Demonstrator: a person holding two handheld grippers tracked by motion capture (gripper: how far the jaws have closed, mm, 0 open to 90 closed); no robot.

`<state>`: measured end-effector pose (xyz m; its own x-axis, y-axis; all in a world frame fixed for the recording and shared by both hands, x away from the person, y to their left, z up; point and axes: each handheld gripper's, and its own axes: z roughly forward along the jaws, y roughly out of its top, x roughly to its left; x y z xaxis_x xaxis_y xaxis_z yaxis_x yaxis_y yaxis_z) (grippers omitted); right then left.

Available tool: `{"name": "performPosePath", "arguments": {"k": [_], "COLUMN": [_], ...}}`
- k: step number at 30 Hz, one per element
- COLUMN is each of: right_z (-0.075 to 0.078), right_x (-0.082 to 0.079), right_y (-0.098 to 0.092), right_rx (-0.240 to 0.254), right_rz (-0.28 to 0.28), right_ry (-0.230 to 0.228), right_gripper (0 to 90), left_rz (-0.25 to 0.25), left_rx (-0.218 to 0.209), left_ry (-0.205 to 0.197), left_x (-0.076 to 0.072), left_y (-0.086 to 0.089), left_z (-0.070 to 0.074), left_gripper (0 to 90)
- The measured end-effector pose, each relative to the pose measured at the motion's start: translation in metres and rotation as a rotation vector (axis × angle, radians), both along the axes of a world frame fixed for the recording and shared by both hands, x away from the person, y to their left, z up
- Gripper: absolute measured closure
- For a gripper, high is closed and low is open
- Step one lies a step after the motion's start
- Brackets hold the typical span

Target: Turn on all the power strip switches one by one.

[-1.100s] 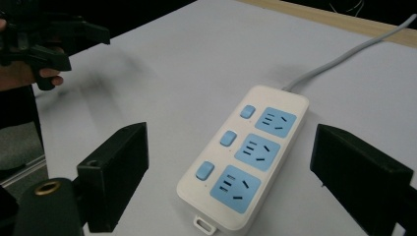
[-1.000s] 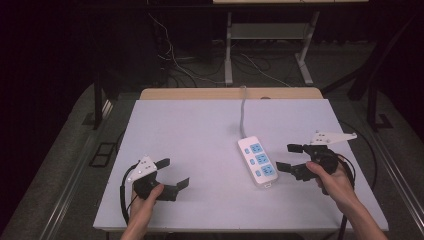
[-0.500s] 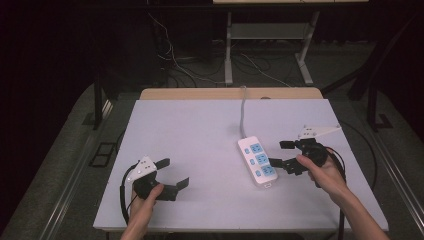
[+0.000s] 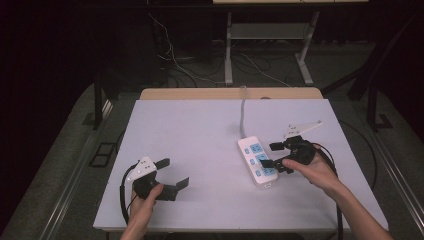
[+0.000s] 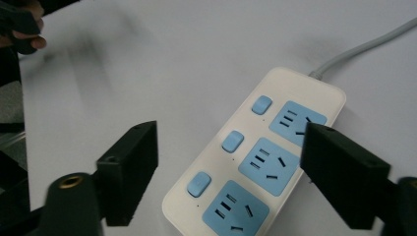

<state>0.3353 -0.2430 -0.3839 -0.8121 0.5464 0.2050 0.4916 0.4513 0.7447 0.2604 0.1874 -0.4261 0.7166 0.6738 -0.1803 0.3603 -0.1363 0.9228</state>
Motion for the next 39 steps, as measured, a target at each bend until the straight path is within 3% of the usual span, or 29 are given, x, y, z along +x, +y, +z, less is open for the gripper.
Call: {"name": "performPosePath", "arguments": {"k": [3, 8, 10, 17, 21, 23, 31, 39], "right_z": [-0.004, -0.006, -0.007, -0.008, -0.007, -0.007, -0.004, -0.009], "right_x": [0.002, 0.003, 0.005, 0.005, 0.005, 0.005, 0.004, 0.006], "right_y": [0.005, 0.008, 0.011, 0.018, 0.019, 0.019, 0.022, 0.030], "right_rx": [-0.040, -0.050, -0.051, -0.076, -0.080, -0.081, -0.117, -0.151], "right_rz": [0.008, 0.030, 0.056, 0.090, 0.096, 0.097, 0.090, 0.096], "right_ry": [0.002, 0.016, 0.041, 0.048, 0.078, 0.079, 0.125, 0.171], "right_gripper": [32.5, 36.2, 38.9, 48.8, 63.8, 66.3, 90.0, 90.0], "left_rz": [0.001, -0.003, -0.003, -0.001, -0.004, -0.005, -0.005, -0.009], "left_rx": [-0.001, 0.003, 0.002, 0.004, 0.008, 0.008, 0.008, 0.014], "left_ry": [0.000, 0.000, 0.000, 0.000, 0.000, 0.001, 0.003, 0.003], "left_x": [0.000, 0.000, 0.000, 0.000, 0.000, 0.000, 0.000, 0.001], "left_y": [0.000, -0.001, -0.001, 0.000, 0.000, -0.001, -0.001, -0.002], "left_z": [0.000, 0.000, 0.000, 0.000, -0.001, -0.001, -0.001, -0.001], "left_gripper": [0.0, 0.0, 0.0, 0.0, 0.0, 0.0, 0.0, 0.0]}}
